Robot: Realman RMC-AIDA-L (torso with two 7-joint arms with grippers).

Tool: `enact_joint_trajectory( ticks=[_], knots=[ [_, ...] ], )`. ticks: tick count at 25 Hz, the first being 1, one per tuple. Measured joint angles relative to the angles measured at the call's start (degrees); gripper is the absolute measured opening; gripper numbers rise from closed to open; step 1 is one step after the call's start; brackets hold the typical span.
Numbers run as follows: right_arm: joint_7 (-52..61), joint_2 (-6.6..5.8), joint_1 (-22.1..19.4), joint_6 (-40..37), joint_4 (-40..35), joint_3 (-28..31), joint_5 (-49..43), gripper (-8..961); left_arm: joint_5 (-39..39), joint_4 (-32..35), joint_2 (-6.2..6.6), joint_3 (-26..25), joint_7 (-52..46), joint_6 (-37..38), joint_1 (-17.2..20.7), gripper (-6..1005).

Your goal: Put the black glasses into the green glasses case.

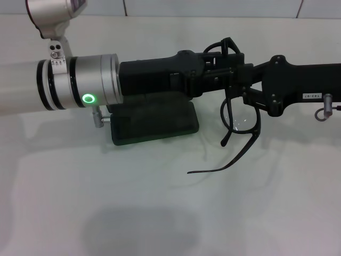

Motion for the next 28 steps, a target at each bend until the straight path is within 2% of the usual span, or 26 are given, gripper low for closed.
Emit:
enact_joint_trajectory(
  ticks=[5, 13, 28],
  knots=[
    [0.01, 0.0, 0.08, 0.51, 0.1, 0.21, 0.03, 107, 0.03, -0.01, 0.08, 0.15, -0.33, 0.45, -0.13, 469],
    [-0.17, -0.09, 0.02, 1.9, 0.17, 0.66, 0.59, 108, -0.16, 0.24, 0.97, 0.01, -0.68, 3.67, 0.23, 470],
    [-0.39, 0.01, -0.03, -0.08, 0.07, 0.19, 0.86, 108, 2.84, 0.26, 0.5, 0.35, -1.64, 1.61, 0.07, 471]
  ],
)
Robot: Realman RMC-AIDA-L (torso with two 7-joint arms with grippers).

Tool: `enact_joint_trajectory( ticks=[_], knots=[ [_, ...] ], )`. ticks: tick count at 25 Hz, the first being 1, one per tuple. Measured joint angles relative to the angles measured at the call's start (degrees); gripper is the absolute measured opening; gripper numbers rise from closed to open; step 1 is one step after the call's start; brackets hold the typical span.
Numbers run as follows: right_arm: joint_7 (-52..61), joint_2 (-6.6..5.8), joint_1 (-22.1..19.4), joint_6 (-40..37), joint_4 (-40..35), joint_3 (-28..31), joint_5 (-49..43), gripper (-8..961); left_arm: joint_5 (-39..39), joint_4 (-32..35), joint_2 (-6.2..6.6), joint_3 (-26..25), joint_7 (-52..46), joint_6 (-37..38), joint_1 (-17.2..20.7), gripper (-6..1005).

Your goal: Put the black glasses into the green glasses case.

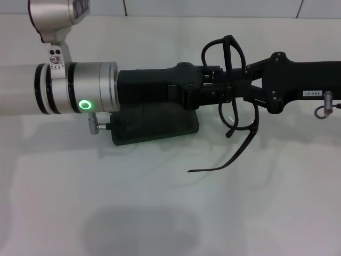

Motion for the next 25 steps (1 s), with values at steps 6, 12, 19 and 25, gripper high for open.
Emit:
enact_joint_trajectory(
  ticks=[6, 12, 19, 25],
  knots=[
    [-0.05, -0.1, -0.54, -0.18, 0.0, 0.02, 0.0, 107, -0.35, 0.0, -0.06, -0.12, -0.04, -0.27, 0.12, 471],
    [-0.35, -0.3, -1.45, 0.21, -0.01, 3.94, 0.91, 107, -0.62, 1.37, 0.39, -0.47, 0.45, 1.55, 1.48, 471],
    [-1.16, -0.91, -3.97, -10.69, -2.06, 13.66, 6.62, 107, 1.36, 3.45, 1.45, -2.16, 0.77, -6.84, 5.33, 471],
    [-3.72, 0.02, -4.06, -8.19, -0.94, 14.6, 14.63, 106, 8.39, 3.23, -0.45, -1.18, -0.12, -6.81, 2.48, 472]
  ],
)
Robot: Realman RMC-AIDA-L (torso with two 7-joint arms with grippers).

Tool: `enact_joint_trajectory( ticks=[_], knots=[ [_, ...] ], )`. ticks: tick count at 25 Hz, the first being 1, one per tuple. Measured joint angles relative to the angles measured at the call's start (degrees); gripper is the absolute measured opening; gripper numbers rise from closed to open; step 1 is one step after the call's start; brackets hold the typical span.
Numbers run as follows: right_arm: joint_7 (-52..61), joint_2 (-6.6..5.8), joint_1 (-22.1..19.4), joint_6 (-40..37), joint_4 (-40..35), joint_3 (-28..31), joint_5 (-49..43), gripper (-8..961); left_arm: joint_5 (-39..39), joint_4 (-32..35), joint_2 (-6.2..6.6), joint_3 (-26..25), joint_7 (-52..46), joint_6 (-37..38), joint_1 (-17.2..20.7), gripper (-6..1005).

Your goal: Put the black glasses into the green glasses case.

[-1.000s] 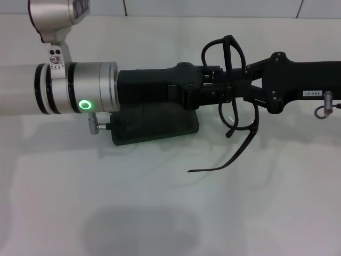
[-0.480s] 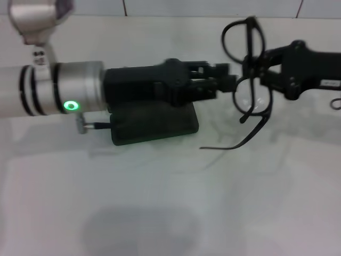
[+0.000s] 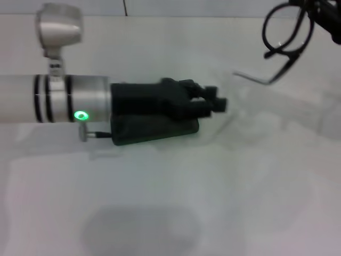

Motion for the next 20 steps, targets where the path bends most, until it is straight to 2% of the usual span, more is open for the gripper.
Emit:
enact_joint_trajectory(
  ticks=[3, 6, 11, 20],
  knots=[
    [-1.11, 0.07, 2.18, 2.91, 2.66, -2.04, 0.16, 106, -1.06, -0.23, -0.44, 4.69, -0.01, 1.1, -2.04, 472],
    [-2.16, -0.18, 4.11, 8.11, 4.91, -6.5, -0.25, 106, -4.87, -0.24, -0.49, 8.6, -0.03, 2.74, -2.97, 472],
    [-2.67, -0.38, 4.29, 14.29, 4.67, -15.09, -1.47, 106, -9.54, 0.58, -0.01, 8.76, -0.25, 5.24, -2.4, 472],
    [-2.76, -0.47, 4.14, 13.68, 4.95, -16.17, -8.35, 106, -13.86, 3.83, 1.68, 8.11, -0.41, 5.99, 1.13, 471]
  ],
)
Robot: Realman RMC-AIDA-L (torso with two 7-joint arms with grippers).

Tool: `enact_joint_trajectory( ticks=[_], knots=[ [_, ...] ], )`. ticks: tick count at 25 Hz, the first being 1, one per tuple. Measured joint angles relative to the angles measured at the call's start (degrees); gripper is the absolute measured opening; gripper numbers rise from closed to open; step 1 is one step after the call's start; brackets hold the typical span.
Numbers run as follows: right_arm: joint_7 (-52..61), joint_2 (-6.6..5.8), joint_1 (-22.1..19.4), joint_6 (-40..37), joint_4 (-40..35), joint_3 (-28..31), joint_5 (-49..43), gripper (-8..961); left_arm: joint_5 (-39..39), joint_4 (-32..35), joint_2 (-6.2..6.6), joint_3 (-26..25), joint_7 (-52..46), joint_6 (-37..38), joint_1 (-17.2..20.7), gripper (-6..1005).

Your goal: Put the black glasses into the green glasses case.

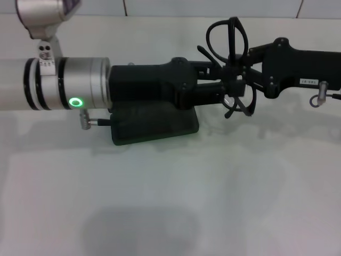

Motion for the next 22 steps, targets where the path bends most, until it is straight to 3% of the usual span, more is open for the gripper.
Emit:
enact_joint_trajectory(
  ticks=[12, 22],
  knots=[
    [0.05, -0.08, 0.11, -5.15, -0.05, -1.56, -2.19, 105, 0.2, 0.13, -0.18, -0.17, 0.03, -0.18, -0.24, 470],
    [0.04, -0.41, -1.27, -4.02, -0.22, -0.63, -2.07, 105, -0.06, -0.24, -0.32, -0.17, 0.32, -0.13, 0.48, 471]
  ],
)
